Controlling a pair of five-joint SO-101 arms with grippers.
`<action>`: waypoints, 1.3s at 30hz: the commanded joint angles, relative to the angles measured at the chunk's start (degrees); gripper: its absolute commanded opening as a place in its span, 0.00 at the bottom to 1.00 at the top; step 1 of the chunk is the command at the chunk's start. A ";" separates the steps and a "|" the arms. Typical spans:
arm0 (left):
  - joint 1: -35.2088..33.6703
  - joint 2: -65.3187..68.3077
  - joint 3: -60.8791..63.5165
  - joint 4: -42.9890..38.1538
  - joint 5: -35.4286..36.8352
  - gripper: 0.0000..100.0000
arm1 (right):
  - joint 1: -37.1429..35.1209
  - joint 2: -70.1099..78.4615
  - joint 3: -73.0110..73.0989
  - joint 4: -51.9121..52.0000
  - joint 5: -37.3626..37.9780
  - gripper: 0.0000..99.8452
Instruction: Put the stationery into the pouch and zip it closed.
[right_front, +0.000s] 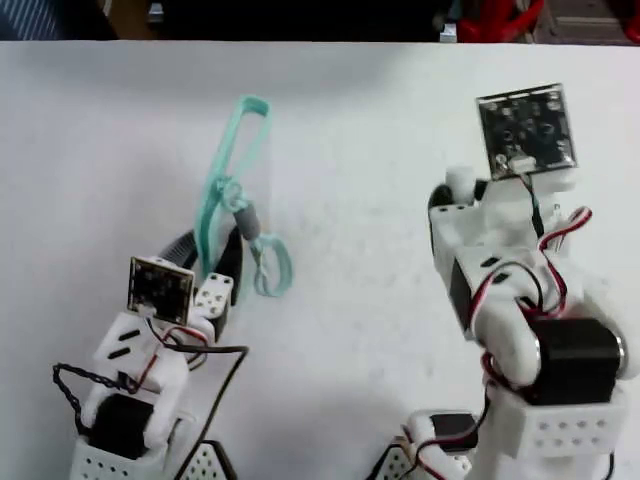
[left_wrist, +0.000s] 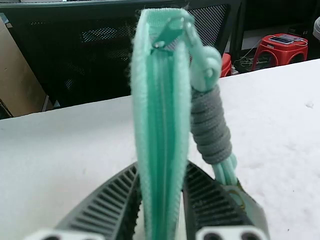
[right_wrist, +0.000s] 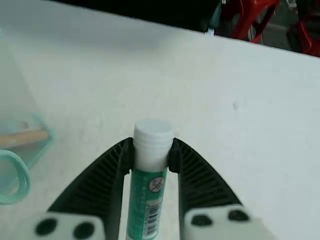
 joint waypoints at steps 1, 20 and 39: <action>0.84 -0.84 -0.44 -1.41 -0.62 0.11 | -4.79 -1.89 -2.11 -3.56 -0.88 0.02; 0.40 -0.84 -0.44 -1.41 -0.18 0.11 | -20.44 13.49 -8.35 -29.93 -1.05 0.02; 0.40 -0.84 -0.35 -1.58 -0.53 0.11 | -23.34 41.54 -25.76 -38.55 -15.47 0.02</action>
